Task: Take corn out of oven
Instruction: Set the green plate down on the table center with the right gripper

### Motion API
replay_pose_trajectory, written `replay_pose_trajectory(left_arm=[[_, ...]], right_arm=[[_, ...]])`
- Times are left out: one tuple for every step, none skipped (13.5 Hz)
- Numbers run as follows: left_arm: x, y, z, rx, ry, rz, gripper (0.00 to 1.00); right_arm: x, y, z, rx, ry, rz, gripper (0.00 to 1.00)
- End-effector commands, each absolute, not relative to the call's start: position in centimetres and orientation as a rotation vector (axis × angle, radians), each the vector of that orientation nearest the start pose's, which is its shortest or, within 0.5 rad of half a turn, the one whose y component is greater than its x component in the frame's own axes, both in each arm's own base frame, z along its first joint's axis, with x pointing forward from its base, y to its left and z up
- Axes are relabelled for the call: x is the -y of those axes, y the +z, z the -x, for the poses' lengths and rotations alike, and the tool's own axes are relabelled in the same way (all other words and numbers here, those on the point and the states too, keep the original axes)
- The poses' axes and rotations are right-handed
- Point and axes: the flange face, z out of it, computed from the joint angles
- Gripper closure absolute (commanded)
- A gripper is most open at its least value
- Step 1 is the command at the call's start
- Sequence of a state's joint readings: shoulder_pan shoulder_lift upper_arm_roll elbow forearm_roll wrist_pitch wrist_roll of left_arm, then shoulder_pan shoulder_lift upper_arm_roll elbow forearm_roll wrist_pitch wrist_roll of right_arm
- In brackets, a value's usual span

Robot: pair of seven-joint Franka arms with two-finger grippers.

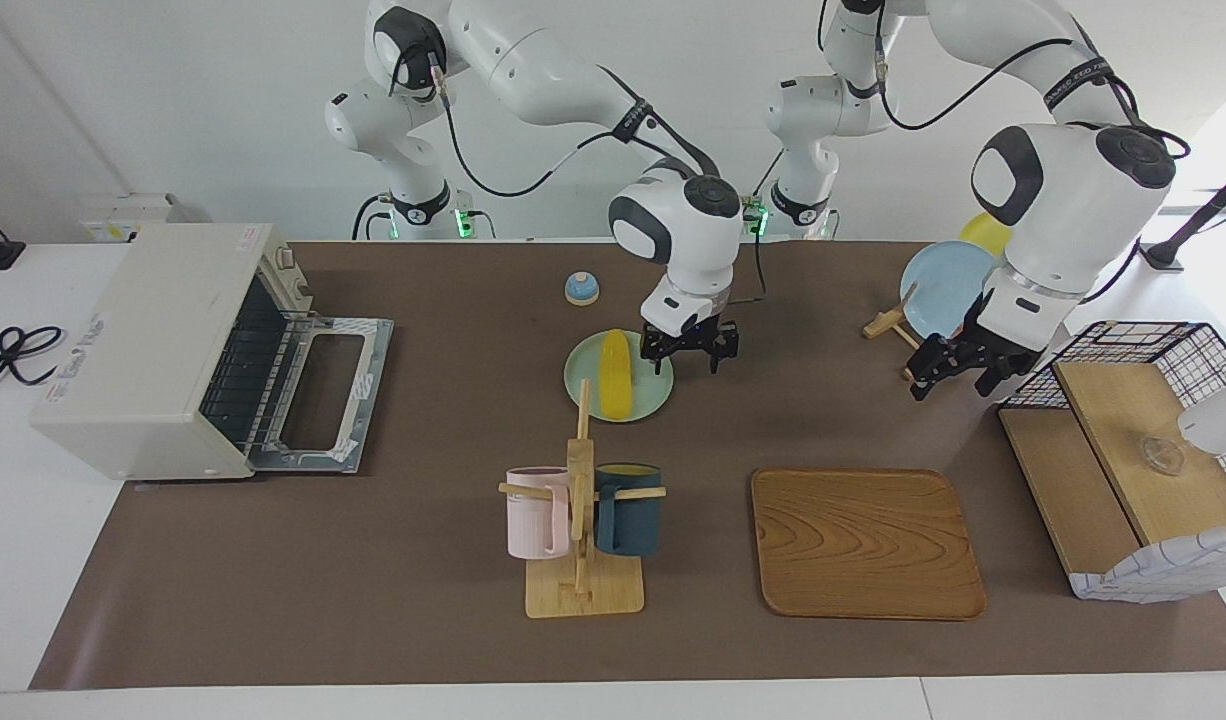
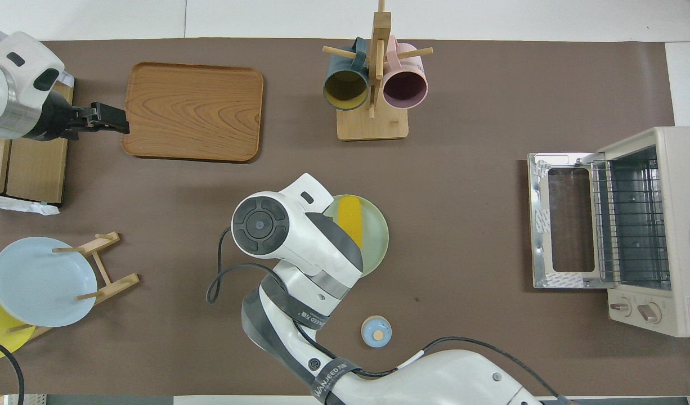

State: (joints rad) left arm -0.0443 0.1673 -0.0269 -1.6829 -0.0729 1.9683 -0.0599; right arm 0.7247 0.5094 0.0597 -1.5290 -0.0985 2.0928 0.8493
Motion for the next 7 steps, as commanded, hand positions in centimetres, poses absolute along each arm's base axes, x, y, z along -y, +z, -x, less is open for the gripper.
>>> replay_pose_trajectory(left_arm=[[5.3, 51.2, -62.3, 0.003, -0.202, 3.229, 0.00], [5.8, 51.1, -62.3, -0.008, -0.201, 3.232, 0.00], [6.6, 51.1, -62.3, -0.030, -0.205, 3.233, 0.00], [8.8, 51.1, -62.1, -0.078, -0.204, 3.236, 0.00], [10.4, 50.8, -61.9, -0.108, -0.197, 3.238, 0.00], [12.9, 50.6, -61.5, -0.159, -0.187, 3.244, 0.00], [15.3, 50.3, -60.9, -0.171, -0.175, 3.268, 0.00]], right_arm=[[-43.8, 43.4, -51.4, -0.024, -0.095, 3.147, 0.00], [-41.3, 45.9, -52.1, -0.014, -0.072, 3.148, 0.00], [-38.3, 47.9, -53.0, -0.031, -0.020, 3.134, 0.00], [-35.1, 49.7, -53.8, -0.042, 0.023, 3.129, 0.00], [-32.2, 50.9, -54.4, -0.052, 0.053, 3.137, 0.00], [-29.7, 51.9, -54.7, -0.047, 0.090, 3.150, 0.00], [-27.5, 53.0, -54.8, -0.063, 0.117, 3.158, 0.00]])
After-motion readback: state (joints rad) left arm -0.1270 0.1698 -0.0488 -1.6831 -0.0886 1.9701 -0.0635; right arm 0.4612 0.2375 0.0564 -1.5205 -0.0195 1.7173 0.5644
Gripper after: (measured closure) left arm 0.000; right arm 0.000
